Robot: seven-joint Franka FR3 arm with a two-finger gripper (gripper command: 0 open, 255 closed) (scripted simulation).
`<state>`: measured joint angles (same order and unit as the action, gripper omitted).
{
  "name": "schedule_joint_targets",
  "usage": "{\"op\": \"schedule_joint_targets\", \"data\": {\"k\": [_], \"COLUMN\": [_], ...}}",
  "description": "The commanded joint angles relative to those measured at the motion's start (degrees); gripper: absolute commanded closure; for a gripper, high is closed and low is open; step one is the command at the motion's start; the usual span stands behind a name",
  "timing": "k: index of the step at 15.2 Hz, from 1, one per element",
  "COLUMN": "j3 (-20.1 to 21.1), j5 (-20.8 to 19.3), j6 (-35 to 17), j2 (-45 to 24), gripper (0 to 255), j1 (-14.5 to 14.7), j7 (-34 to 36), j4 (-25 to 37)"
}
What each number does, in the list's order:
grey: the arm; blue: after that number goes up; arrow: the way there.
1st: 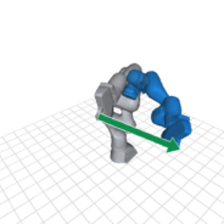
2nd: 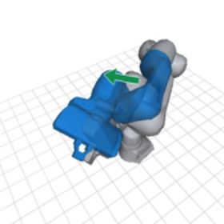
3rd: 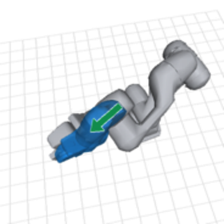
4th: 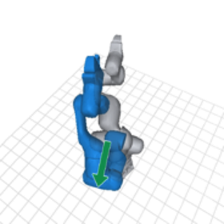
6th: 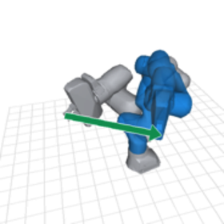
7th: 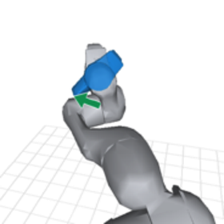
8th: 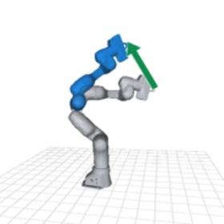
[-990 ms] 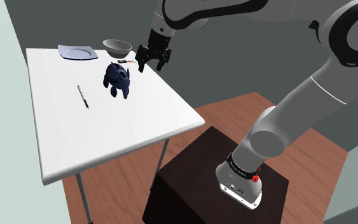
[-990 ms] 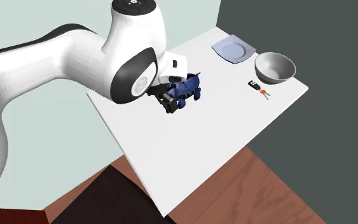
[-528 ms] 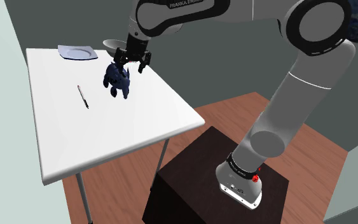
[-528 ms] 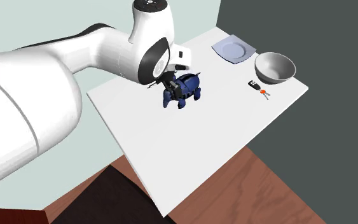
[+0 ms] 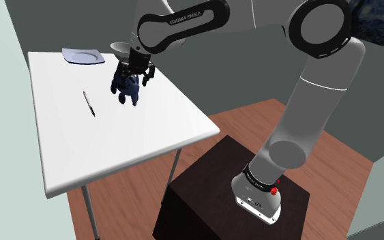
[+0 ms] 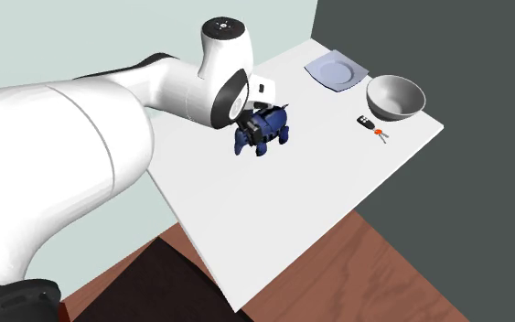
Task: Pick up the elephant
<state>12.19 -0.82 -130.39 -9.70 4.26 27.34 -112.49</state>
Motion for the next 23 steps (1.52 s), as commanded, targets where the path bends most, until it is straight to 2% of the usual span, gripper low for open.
{"op": "schedule_joint_targets", "data": {"k": [1, 3, 4, 13, 23], "j3": [0.0, 0.0, 0.0, 0.0, 0.1], "j5": [-0.2, -0.2, -0.2, -0.2, 0.6], "j6": [-1.3, -1.3, -1.4, -1.3, 5.8], "j2": [-0.5, -0.5, -0.5, -0.5, 2.4], "gripper": [0, 0, 255, 255, 255], "j1": [0.1, 0.1, 0.1, 0.1, -0.1], "j7": [0.1, 0.1, 0.2, 0.1, -0.3], "j4": [-0.8, -0.8, -0.9, -0.8, 3.5]}}
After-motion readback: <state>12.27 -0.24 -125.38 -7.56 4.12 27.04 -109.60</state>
